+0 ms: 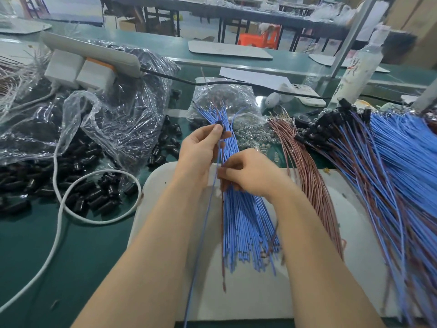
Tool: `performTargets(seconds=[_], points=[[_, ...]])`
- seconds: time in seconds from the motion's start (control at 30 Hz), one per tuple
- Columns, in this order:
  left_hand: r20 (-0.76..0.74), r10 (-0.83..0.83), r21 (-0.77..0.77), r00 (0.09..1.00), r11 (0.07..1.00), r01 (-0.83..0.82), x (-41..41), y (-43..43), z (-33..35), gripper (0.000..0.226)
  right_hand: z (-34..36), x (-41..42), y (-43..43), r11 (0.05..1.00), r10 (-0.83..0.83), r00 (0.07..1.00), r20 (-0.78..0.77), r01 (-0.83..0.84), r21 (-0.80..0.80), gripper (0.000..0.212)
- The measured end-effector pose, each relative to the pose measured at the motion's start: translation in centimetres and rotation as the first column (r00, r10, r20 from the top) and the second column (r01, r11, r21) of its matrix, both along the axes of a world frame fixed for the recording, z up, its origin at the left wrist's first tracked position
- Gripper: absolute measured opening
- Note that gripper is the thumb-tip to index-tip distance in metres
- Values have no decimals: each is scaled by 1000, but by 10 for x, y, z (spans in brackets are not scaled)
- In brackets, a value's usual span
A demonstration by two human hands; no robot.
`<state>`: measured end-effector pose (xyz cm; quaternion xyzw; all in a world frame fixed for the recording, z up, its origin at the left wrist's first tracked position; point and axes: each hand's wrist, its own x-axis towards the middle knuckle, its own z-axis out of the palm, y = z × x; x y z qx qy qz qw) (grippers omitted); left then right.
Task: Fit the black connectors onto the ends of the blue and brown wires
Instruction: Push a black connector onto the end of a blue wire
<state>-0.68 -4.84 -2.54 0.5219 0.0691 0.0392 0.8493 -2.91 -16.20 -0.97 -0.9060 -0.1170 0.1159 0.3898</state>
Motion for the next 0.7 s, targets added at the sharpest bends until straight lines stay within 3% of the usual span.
performTargets(seconds=[0.17, 0.37, 0.5, 0.57, 0.6, 0.7], points=[[-5, 105, -73, 994, 992, -105, 5, 5, -1, 17, 12, -10, -2, 968, 242, 954, -175, -223, 118, 27], [-43, 134, -72, 990, 988, -137, 7, 9, -1, 16, 18, -30, 18, 812, 576, 740, -348, -566, 141, 29], [-42, 128, -98, 991, 986, -131, 8, 11, -3, 15, 18, -33, 23, 744, 649, 648, -398, -651, 153, 29], [-46, 112, -87, 993, 989, -116, 8, 11, -3, 15, 19, -31, 18, 780, 616, 696, -370, -603, 164, 28], [-53, 102, -76, 993, 991, -106, 8, 10, -3, 15, 19, -27, 15, 832, 554, 770, -317, -532, 160, 27], [-61, 72, -28, 996, 997, -74, 8, 6, -5, 14, 9, -9, 6, 978, 133, 991, -20, -128, 167, 25]])
